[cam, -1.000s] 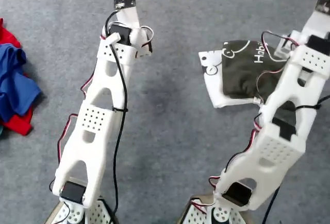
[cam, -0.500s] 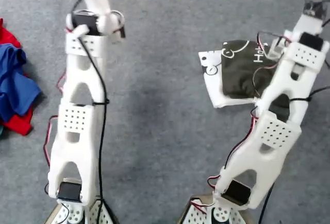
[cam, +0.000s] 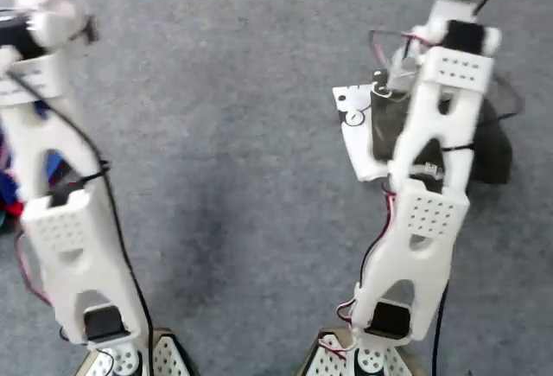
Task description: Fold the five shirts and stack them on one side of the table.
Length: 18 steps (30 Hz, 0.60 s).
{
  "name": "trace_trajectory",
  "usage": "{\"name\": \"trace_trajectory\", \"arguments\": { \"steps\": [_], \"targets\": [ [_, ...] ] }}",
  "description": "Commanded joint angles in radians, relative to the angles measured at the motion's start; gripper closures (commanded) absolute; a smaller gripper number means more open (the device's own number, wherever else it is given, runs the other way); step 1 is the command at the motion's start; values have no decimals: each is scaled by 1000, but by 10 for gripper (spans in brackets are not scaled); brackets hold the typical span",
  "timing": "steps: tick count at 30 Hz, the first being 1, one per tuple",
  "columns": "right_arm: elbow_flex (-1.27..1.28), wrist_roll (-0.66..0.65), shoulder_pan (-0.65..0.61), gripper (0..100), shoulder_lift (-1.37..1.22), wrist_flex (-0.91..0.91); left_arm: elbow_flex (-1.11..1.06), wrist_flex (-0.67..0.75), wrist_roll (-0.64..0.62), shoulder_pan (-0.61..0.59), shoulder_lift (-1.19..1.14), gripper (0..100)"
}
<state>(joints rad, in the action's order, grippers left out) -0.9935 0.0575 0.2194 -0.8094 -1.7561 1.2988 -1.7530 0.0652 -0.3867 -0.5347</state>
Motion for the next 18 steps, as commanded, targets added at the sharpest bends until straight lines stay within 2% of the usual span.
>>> {"name": "trace_trajectory", "arguments": {
  "steps": [1, 6, 9, 13, 18],
  "targets": [
    [139, 40, -11, 981, -41, 58, -277, -9, 63, -119, 199, 873],
    [199, 48, -29, 981, -136, 123, -645, -5, 192, -226, 370, 877],
    [114, 46, -60, 981, -104, 48, -797, 32, 230, -271, 436, 877],
    [-12, 49, -95, 983, 4, -12, -901, 89, 227, -338, 509, 873],
    [-1, 46, -120, 983, 232, -11, -954, 55, 226, -383, 615, 866]
  ]
}}
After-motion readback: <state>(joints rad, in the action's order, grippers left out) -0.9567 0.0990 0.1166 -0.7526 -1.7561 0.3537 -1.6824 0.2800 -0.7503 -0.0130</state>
